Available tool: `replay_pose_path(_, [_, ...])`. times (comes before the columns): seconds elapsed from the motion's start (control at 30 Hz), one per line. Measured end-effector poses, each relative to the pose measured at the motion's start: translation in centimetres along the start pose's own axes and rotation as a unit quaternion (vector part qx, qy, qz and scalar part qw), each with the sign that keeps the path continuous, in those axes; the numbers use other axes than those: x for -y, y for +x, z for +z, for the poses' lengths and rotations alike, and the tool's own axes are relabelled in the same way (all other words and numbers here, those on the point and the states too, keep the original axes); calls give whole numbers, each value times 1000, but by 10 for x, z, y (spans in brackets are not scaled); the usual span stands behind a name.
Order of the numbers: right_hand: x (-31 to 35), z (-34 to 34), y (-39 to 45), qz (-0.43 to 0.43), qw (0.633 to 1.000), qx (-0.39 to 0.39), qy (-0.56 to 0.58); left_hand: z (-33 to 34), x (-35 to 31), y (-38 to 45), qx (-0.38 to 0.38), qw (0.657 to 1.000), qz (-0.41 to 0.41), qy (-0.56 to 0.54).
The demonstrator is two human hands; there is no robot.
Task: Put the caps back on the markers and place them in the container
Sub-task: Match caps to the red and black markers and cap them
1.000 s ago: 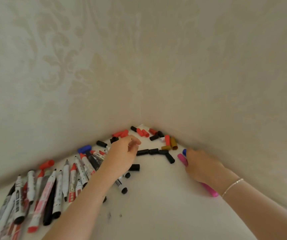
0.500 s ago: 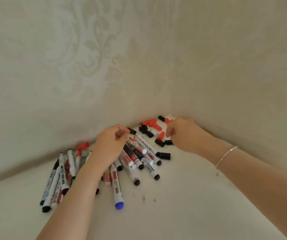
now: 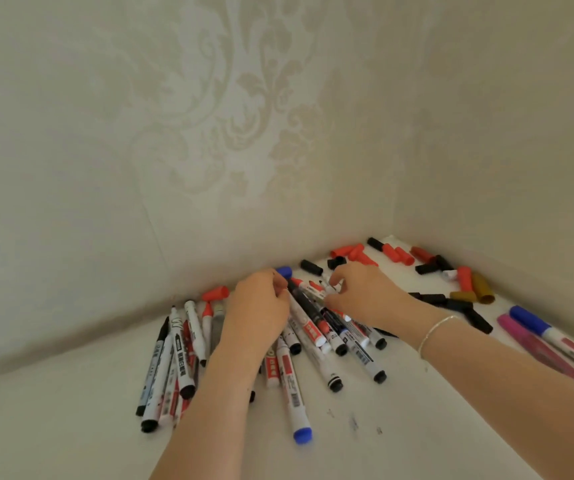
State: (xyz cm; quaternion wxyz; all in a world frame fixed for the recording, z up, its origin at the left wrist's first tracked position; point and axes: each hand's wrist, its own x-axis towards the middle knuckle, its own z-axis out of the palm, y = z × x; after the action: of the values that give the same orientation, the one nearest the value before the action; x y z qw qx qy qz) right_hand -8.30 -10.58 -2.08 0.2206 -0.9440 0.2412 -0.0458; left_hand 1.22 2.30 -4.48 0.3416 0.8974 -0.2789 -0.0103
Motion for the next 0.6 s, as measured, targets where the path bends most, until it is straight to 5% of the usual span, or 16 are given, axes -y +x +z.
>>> replay_pose_path(0.23, [4, 3, 14, 12, 999, -50, -5, 4, -3, 2, -29, 999, -5, -26])
replay_pose_path(0.33, [11, -5, 10, -7, 985, -85, 149, 2, -9, 0, -38, 993, 11, -114])
replay_pose_path(0.5, [33, -14, -17, -36, 938, 84, 335, 4, -18, -4, -49, 971, 9, -233])
replay_pose_path(0.57, [30, -27, -14, -40, 939, 146, 308, 4, -20, -3, -53, 963, 11, -262])
replay_pose_path(0.6, [25, -35, -6, -26, 949, 118, 293, 5, -21, -3, -49, 958, 9, -281])
